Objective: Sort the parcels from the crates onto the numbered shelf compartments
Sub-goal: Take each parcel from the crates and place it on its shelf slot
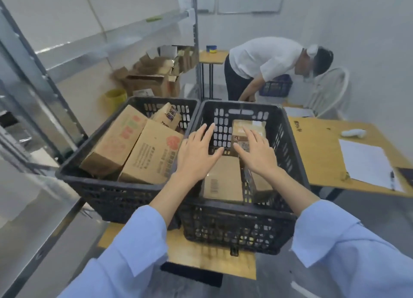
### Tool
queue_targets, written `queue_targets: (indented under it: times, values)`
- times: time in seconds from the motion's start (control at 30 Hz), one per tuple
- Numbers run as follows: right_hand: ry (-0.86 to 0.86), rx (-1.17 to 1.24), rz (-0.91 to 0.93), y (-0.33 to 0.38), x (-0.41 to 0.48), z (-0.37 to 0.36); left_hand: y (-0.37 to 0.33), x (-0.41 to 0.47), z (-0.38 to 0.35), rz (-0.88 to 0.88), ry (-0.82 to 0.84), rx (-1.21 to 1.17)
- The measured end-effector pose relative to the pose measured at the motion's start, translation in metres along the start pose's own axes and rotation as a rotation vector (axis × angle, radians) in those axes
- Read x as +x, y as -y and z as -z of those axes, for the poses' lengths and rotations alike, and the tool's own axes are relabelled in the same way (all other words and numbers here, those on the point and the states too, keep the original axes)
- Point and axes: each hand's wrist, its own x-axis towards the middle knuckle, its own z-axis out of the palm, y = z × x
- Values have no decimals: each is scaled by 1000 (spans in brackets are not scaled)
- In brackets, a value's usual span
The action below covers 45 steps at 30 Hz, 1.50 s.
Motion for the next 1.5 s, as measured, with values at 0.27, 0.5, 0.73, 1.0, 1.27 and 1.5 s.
queue_targets:
  times: [0.27,0.5,0.73,1.0,1.27,1.5]
  values:
    - [11,28,-189,-44,37,-16,11,69,-63,-78,99,-57]
    - [62,77,-297,-82,71,-35,18,108,-118,-69,200,-107]
    - [79,222,-348,-112,112,-64,21,139,-169,28,294,-207]
    - [-40,386,-413,-126,149,-90,24,164,-217,83,293,-316]
    - [-102,498,-419,-133,151,-109,22,174,-240,138,300,-591]
    - [-127,537,-391,-131,151,-110,14,174,-244,183,291,-689]
